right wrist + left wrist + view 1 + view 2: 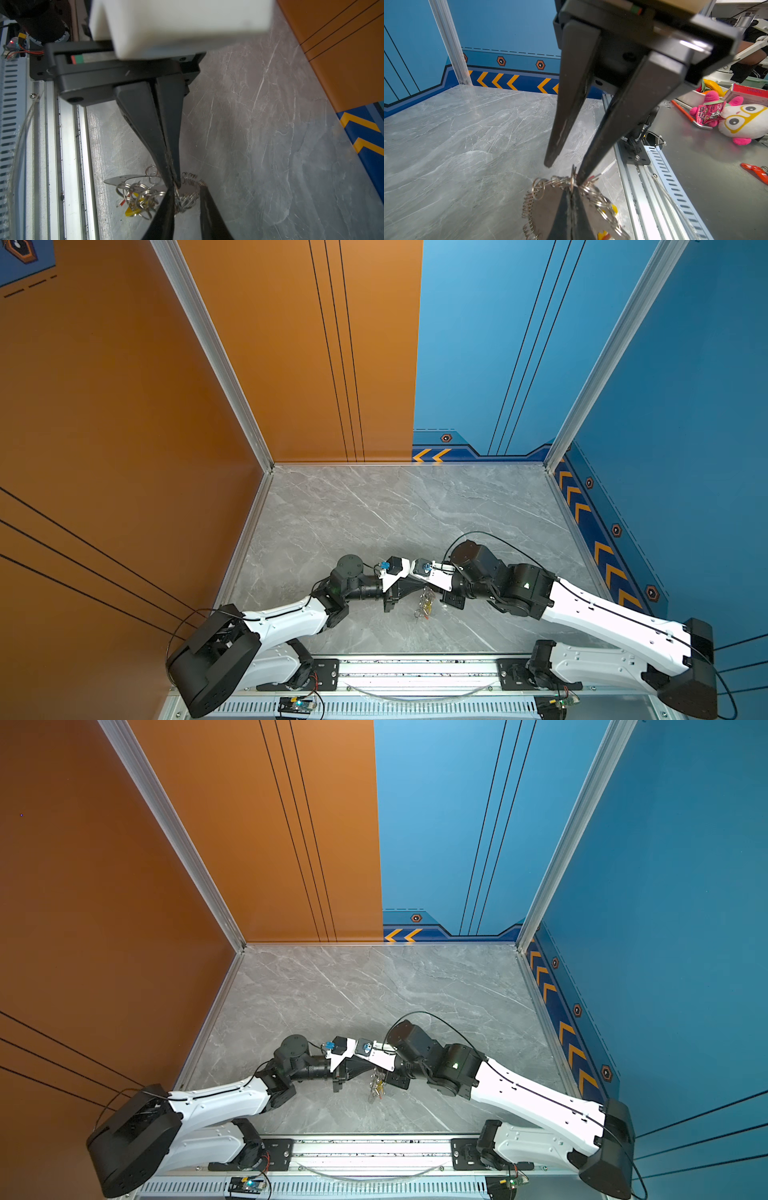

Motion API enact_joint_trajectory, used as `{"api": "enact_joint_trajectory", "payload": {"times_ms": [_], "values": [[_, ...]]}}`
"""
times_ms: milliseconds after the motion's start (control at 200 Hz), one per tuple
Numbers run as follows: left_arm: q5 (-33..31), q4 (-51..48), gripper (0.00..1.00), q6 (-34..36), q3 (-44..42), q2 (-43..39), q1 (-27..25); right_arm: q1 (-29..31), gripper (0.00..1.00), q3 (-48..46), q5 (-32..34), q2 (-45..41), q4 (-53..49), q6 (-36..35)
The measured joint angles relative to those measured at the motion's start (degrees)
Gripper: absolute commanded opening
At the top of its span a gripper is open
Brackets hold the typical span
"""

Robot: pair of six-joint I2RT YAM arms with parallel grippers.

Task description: Put the keys on the keyring

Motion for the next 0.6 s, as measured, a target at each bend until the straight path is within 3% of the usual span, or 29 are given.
{"api": "enact_joint_trajectory", "payload": {"times_ms": [210,596], "values": [[-1.3,3.5,0.00,-1.5,-0.6,0.3,0.5,-6.2,0.28,-3.9,-0.6,-7.3,3.9,2.6],[-1.9,13.1,0.00,-5.9,-1.7,4.3,0.9,-5.7,0.30,-9.8,-3.2,-7.1,9.3,5.7]]}}
